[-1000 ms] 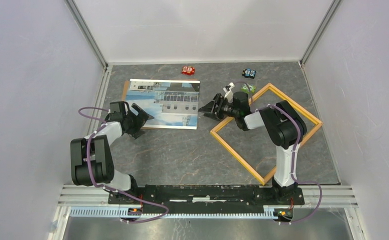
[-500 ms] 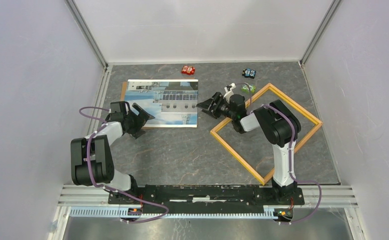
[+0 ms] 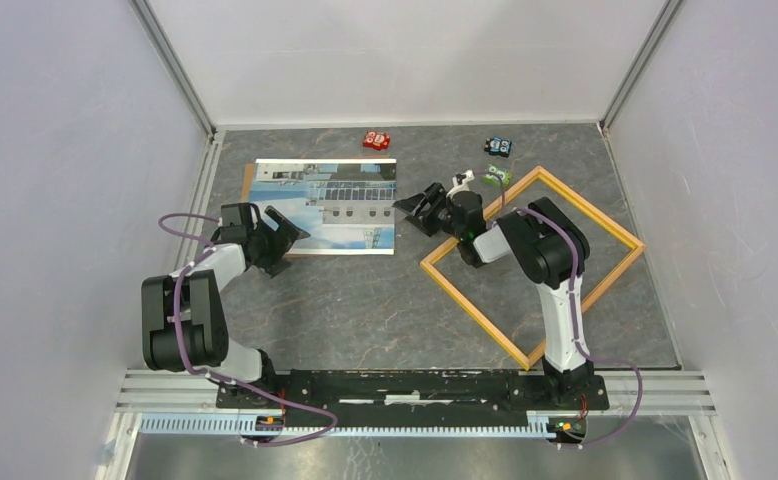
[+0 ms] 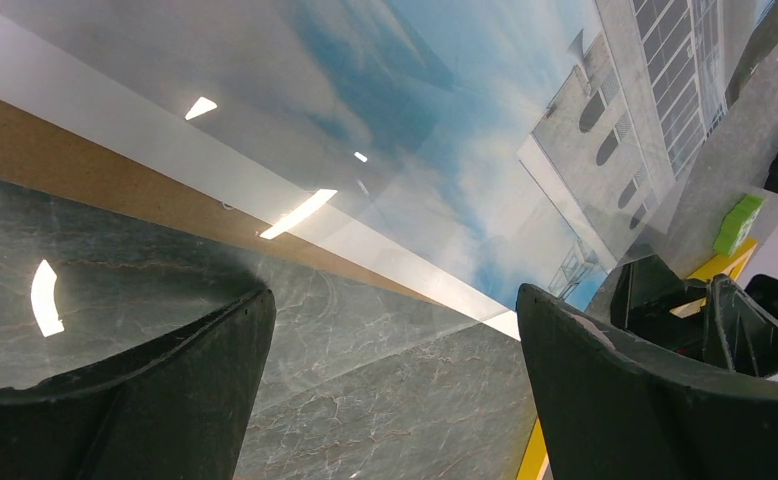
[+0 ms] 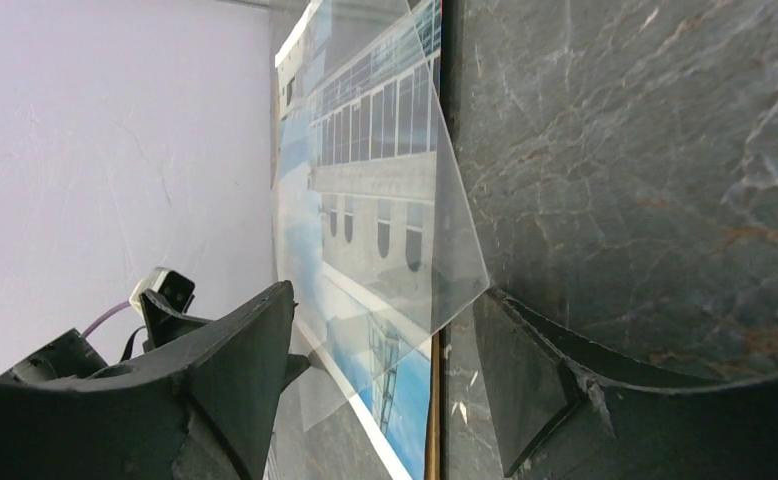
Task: Put the photo into the frame
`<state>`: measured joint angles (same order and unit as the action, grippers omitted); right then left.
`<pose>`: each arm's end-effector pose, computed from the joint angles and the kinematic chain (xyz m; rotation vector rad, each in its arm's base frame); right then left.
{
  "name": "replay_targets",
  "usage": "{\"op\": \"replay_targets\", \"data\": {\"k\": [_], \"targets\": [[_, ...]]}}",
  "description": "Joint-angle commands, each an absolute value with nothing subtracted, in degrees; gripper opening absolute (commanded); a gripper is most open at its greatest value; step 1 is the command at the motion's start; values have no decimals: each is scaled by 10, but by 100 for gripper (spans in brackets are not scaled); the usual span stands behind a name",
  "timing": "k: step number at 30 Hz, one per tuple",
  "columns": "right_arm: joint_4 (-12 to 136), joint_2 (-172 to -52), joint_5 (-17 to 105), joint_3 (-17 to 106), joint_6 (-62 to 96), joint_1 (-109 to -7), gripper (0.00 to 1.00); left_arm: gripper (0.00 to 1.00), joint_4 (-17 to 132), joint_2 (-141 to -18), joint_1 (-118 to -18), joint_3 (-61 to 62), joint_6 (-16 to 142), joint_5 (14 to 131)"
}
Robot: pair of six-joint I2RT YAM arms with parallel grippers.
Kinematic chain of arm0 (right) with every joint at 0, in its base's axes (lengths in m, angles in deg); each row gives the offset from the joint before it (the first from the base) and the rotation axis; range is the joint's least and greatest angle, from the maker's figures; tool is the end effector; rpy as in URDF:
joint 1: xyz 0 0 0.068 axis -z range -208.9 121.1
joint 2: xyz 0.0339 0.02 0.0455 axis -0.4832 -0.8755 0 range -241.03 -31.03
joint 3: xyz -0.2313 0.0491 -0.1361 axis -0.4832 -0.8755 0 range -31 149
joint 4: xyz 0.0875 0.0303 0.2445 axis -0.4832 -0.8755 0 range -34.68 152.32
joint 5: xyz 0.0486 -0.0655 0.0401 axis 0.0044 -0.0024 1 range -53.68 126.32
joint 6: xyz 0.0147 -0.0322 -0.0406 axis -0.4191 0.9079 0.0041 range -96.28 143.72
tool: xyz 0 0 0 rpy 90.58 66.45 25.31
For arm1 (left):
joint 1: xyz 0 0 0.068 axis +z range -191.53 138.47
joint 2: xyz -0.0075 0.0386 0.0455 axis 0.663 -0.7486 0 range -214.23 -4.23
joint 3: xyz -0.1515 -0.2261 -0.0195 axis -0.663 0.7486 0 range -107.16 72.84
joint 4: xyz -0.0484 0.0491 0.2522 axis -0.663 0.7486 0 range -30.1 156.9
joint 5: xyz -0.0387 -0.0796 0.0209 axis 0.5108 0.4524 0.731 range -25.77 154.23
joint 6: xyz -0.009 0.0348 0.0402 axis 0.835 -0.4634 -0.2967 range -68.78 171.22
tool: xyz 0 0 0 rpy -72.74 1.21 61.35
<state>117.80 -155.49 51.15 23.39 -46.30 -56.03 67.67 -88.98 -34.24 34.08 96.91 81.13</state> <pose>0.3644 0.1970 0.0940 0.5595 1.9905 1.3695 0.2721 0.0243 0.1548 -1.0332 2.3529 -0.6363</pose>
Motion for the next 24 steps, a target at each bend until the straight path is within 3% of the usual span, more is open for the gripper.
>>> {"op": "replay_targets", "data": {"k": [1,12,18,24], "targets": [[1164,-1573,491,268,-466,-556,72,100,733,-923,-349,376,956,781],[1166,-1589,507,304,-488,-568,64,100,733,-929,-349,372,957,781],[1200,-1566,493,295,-483,-588,42,100,730,-928,-351,370,959,788],[1136,-1550,492,307,-406,-583,7,100,752,-871,-369,363,938,790]]}}
